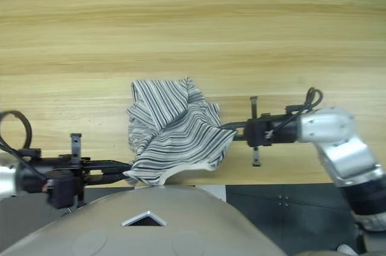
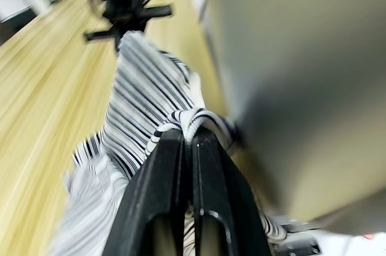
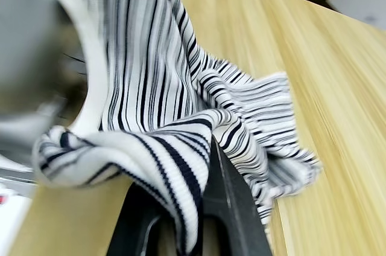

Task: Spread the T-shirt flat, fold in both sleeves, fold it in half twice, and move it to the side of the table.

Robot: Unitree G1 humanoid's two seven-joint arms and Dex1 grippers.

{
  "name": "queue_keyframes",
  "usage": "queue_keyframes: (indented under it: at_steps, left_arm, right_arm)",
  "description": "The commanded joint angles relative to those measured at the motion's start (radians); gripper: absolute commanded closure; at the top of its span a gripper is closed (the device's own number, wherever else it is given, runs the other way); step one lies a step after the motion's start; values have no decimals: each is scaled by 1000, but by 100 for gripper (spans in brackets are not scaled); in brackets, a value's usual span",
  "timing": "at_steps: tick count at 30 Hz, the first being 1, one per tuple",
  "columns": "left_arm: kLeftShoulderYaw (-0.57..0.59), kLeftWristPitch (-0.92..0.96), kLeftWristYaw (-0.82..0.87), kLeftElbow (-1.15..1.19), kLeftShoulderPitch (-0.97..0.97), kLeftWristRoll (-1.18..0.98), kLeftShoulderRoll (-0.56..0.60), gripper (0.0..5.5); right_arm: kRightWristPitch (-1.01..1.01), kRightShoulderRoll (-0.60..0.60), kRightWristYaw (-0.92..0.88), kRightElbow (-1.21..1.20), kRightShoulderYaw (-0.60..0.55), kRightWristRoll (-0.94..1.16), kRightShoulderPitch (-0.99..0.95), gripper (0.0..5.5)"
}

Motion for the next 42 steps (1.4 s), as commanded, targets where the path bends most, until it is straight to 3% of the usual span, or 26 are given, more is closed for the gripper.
queue_keyframes:
  at_steps: [1,3,5,7,11,17,23,27,30,35,38,42]
  left_arm:
    - [152,114,-169,25,-34,-119,25,538]
    - [153,132,-187,115,-153,-111,9,538]
    - [-34,170,-99,353,-536,122,-77,538]
    - [-221,166,-15,691,-953,404,-256,538]
    - [-372,26,104,1263,-1436,710,-470,538]
    - [-465,9,386,1900,-2017,920,-623,538]
    - [-512,67,760,2154,-2332,1062,-667,538]
    - [-499,14,931,2198,-2426,1109,-670,538]
    - [-502,-38,919,2219,-2388,1136,-685,538]
    - [-529,-183,803,2213,-2202,1167,-675,538]
    - [-526,-384,694,2154,-2008,1146,-608,538]
    - [-437,-612,544,1814,-1595,976,-458,538]
  right_arm:
    - [77,-26,69,-35,-48,27,-68,540]
    - [83,28,68,21,-22,-55,-150,540]
    - [73,195,-42,220,48,-231,-365,540]
    - [12,364,-142,490,110,-392,-591,540]
    - [-79,559,-351,1001,140,-566,-932,540]
    - [-64,661,-741,1573,200,-778,-1399,540]
    - [4,704,-1109,1753,294,-986,-1689,540]
    - [3,707,-1279,1783,261,-1031,-1781,540]
    - [-15,719,-1267,1796,225,-1036,-1746,540]
    - [-108,746,-1036,1783,171,-997,-1591,540]
    - [-196,742,-842,1747,133,-944,-1429,540]
    - [-287,696,-552,1535,55,-791,-1126,540]
